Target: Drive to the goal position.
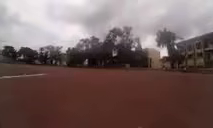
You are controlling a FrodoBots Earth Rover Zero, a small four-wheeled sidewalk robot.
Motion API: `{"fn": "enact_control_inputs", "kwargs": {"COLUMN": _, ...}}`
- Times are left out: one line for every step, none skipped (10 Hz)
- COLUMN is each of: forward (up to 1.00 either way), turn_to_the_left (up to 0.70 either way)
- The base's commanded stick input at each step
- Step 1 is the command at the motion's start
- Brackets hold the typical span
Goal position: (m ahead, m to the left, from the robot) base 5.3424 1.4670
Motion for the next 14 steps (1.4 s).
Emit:
{"fn": "enact_control_inputs", "kwargs": {"forward": 0.70, "turn_to_the_left": 0.00}}
{"fn": "enact_control_inputs", "kwargs": {"forward": 0.70, "turn_to_the_left": 0.00}}
{"fn": "enact_control_inputs", "kwargs": {"forward": 0.70, "turn_to_the_left": 0.00}}
{"fn": "enact_control_inputs", "kwargs": {"forward": 0.70, "turn_to_the_left": 0.00}}
{"fn": "enact_control_inputs", "kwargs": {"forward": 0.70, "turn_to_the_left": 0.00}}
{"fn": "enact_control_inputs", "kwargs": {"forward": 0.70, "turn_to_the_left": 0.00}}
{"fn": "enact_control_inputs", "kwargs": {"forward": 0.70, "turn_to_the_left": 0.00}}
{"fn": "enact_control_inputs", "kwargs": {"forward": 0.70, "turn_to_the_left": 0.00}}
{"fn": "enact_control_inputs", "kwargs": {"forward": 0.70, "turn_to_the_left": 0.00}}
{"fn": "enact_control_inputs", "kwargs": {"forward": 0.70, "turn_to_the_left": 0.00}}
{"fn": "enact_control_inputs", "kwargs": {"forward": 0.70, "turn_to_the_left": 0.00}}
{"fn": "enact_control_inputs", "kwargs": {"forward": 0.70, "turn_to_the_left": 0.00}}
{"fn": "enact_control_inputs", "kwargs": {"forward": 0.70, "turn_to_the_left": 0.00}}
{"fn": "enact_control_inputs", "kwargs": {"forward": 0.70, "turn_to_the_left": 0.00}}
